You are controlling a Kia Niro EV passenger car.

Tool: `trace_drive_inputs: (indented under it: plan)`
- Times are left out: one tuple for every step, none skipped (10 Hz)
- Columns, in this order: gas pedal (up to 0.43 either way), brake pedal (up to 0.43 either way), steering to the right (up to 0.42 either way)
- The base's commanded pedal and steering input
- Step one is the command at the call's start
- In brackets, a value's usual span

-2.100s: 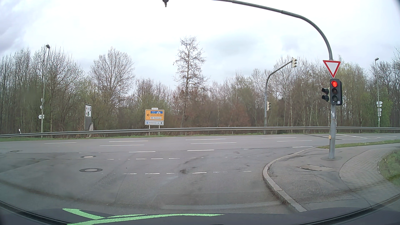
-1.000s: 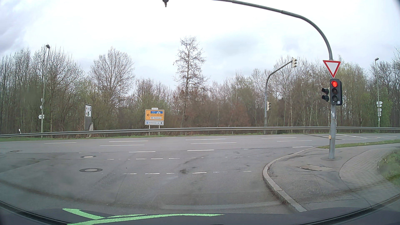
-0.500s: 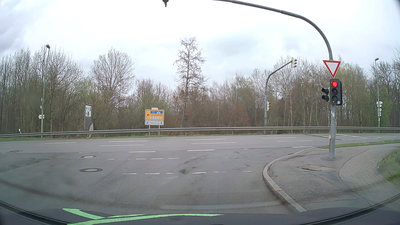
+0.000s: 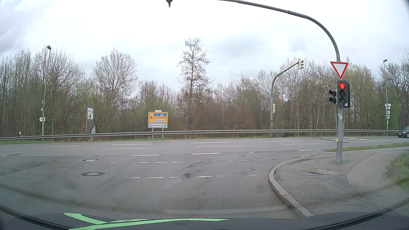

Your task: Follow the waypoints while adhering to traffic rules and regulations

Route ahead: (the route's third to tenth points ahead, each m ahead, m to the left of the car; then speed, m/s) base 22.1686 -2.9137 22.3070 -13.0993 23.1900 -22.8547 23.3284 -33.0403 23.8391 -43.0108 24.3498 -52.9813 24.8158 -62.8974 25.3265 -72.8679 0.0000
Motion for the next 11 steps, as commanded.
trace_drive_inputs:
  plan:
    - [0.0,0.28,-0.004]
    - [0.0,0.28,-0.004]
    - [0.0,0.28,-0.004]
    - [0.0,0.28,-0.004]
    - [0.0,0.28,-0.004]
    - [0.0,0.28,-0.004]
    - [0.0,0.28,-0.004]
    - [0.0,0.28,-0.004]
    - [0.0,0.28,-0.004]
    - [0.0,0.28,-0.004]
    - [0.0,0.28,-0.004]
